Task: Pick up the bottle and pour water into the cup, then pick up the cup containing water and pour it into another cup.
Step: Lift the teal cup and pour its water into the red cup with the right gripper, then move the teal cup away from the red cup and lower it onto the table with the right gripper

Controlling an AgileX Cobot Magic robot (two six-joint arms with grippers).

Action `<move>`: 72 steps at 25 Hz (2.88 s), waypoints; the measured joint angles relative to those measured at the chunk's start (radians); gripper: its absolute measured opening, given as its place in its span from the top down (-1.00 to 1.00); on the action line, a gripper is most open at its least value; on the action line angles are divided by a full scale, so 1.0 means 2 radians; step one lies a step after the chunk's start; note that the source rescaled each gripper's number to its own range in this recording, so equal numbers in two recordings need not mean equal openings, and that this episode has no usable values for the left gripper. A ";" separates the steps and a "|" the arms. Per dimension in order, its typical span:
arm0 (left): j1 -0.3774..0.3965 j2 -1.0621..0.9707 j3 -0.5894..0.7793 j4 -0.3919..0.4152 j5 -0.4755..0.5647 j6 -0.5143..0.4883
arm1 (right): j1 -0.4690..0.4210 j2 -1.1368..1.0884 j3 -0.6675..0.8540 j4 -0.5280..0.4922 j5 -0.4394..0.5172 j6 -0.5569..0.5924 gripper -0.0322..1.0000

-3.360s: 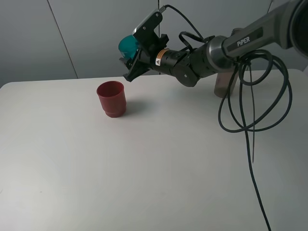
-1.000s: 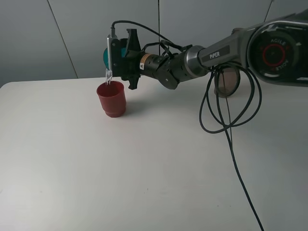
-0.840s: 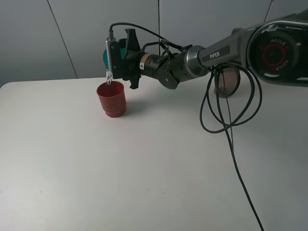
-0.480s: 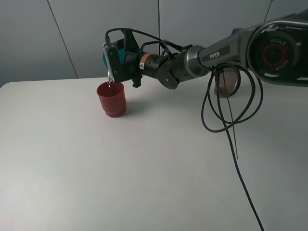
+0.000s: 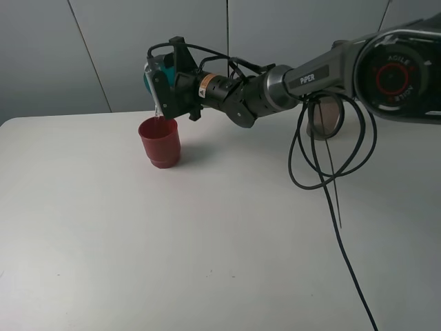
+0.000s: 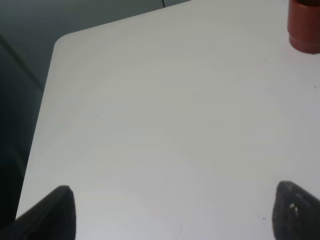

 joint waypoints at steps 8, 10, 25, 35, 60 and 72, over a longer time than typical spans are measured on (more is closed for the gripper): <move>0.000 0.000 0.000 0.000 0.000 0.000 | 0.001 0.000 0.000 -0.017 -0.028 -0.016 0.85; 0.000 0.000 0.000 0.000 0.000 0.000 | 0.002 0.000 0.000 -0.018 -0.032 -0.023 0.85; 0.000 0.000 0.000 0.000 0.000 0.000 | 0.002 0.000 0.000 -0.068 -0.049 -0.064 0.85; 0.000 0.000 0.000 0.000 0.000 0.000 | 0.002 0.000 0.000 -0.070 -0.049 0.044 0.85; 0.000 0.000 0.000 0.000 0.000 0.000 | -0.069 -0.115 0.236 0.010 -0.026 0.643 0.85; 0.000 0.000 0.000 0.000 0.000 0.000 | -0.099 -0.035 0.244 0.015 -0.103 0.709 0.85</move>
